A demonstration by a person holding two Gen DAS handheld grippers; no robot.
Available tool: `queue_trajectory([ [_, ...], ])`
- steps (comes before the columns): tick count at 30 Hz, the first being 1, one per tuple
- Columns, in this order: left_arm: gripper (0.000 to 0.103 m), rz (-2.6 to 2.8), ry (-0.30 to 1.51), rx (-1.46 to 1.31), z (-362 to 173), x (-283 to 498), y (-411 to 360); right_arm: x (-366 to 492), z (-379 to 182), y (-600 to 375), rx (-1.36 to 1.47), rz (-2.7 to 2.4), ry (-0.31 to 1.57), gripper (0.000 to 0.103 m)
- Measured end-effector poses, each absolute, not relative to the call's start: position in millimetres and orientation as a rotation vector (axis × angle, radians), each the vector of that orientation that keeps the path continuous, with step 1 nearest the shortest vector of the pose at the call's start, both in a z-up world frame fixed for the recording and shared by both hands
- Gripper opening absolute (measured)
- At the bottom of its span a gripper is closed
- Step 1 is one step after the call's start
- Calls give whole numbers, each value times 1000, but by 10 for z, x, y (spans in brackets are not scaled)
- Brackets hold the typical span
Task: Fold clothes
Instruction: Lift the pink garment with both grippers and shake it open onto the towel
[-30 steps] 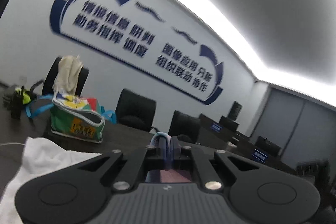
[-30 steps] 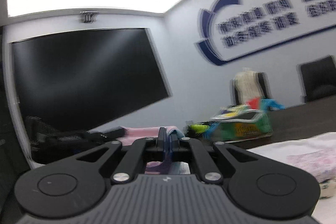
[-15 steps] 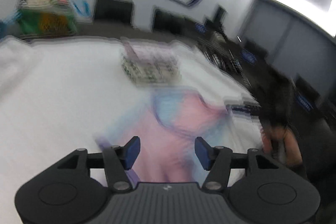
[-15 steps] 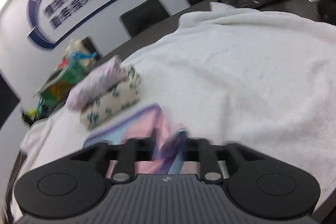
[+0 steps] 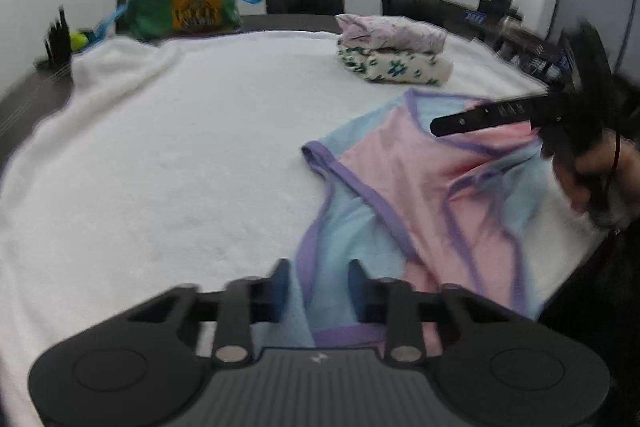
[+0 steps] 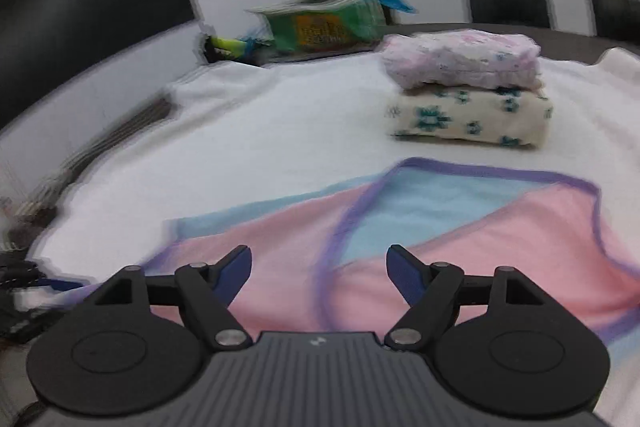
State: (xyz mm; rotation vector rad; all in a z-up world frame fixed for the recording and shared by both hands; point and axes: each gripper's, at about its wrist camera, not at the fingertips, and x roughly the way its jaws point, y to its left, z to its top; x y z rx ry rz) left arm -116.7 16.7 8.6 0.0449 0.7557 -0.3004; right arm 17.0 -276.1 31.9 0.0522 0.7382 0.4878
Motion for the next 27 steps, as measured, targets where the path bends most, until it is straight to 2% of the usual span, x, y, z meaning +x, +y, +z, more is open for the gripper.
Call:
queue_trajectory([
  [1,8,-296,754,62,96,-1161,142,254,261,-2739,75,514,764,44],
  [2,2,-311,765,37,100,-1120,160,314,227,-2719,110,572,789,38],
  [6,1,-320,787,-10,147,-900,258,471,216,-2620,139,621,814,2],
  [11,2,-214,692,-62,520,-156,474,719,449,-2774,230,402,656,2],
  [14,24,-128,682,-90,643,206,453,954,451,-2886,267,282,649,7],
  [16,34,-134,640,-62,744,99,418,934,489,-2989,282,314,675,12],
  [17,54,-146,605,-51,780,-47,422,796,541,-3095,267,345,649,17],
  [18,70,-161,577,-48,778,-251,447,640,597,-3209,249,373,618,41],
  [19,74,-177,551,-45,774,-453,470,491,635,-3346,207,370,590,62],
  [20,75,-235,553,-38,748,-619,462,301,654,-3499,152,352,563,65],
  [22,74,-372,571,-32,673,-921,413,-16,628,-3754,64,333,574,66],
  [27,70,-572,682,-99,433,-858,-161,-223,449,-4088,220,393,693,65],
])
